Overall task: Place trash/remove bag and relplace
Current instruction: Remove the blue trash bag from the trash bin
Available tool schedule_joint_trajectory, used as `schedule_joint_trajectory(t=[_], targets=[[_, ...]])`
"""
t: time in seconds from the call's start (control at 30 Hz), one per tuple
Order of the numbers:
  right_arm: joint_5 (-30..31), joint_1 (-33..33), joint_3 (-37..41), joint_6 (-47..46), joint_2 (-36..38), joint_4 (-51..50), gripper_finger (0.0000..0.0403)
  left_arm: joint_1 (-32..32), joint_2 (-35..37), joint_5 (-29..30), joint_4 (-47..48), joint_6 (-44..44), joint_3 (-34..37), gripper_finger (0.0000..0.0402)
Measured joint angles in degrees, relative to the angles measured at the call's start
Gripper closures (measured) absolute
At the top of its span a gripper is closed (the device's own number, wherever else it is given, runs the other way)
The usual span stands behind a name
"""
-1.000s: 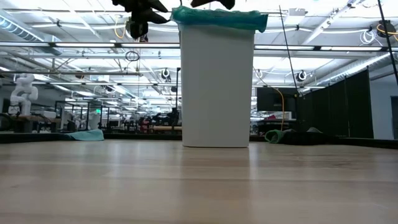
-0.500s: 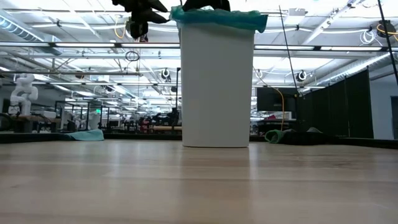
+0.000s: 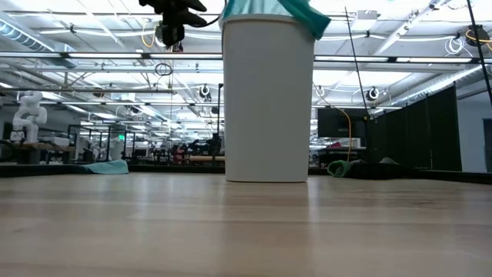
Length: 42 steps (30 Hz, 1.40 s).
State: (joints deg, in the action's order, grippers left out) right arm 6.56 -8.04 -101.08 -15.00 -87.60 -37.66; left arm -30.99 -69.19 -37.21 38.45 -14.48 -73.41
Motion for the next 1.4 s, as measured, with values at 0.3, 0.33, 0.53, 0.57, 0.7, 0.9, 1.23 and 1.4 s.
schedule_joint_trajectory(t=[0.3, 0.33, 0.53, 0.57, 0.7, 0.9, 1.23, 1.4], targets=[[0.32, -4.84, 0.00, -4.07, 2.11, -8.19, 0.0403, 1.14, 0.00, -0.09, -0.49, 1.90, 0.00, 0.0299], [-0.49, -5.23, 0.00, -4.07, 2.11, -8.25, 0.0403, 1.14, 0.00, -0.07, -1.04, 1.90, 0.00, 0.0299], [-2.52, -5.50, 0.00, -3.92, 2.07, -7.03, 0.0403, 1.14, 0.00, 0.33, -11.14, 0.18, 0.00, 0.0299], [-2.60, -5.42, 0.00, -3.85, 2.07, -7.03, 0.0403, 1.15, 0.00, 0.96, -14.15, -0.09, 0.00, 0.0299], [-2.59, -4.79, 0.00, -3.35, 2.07, -6.29, 0.0403, 3.42, 0.26, 7.84, -20.65, 14.61, -0.07, 0.0299], [-2.67, -4.62, 0.00, -2.75, 2.03, -4.75, 0.0403, 10.58, -1.39, 29.80, -20.38, 37.25, -0.09, 0.0299], [-4.58, -4.61, 0.00, -2.32, 0.53, -2.77, 0.0403, 15.03, -3.61, 43.70, -27.23, 44.38, -0.07, 0.0299], [-5.26, -4.62, 0.02, -2.30, -0.18, -2.16, 0.0403, 16.80, -3.58, 43.32, -24.84, 44.87, -0.04, 0.0299]])
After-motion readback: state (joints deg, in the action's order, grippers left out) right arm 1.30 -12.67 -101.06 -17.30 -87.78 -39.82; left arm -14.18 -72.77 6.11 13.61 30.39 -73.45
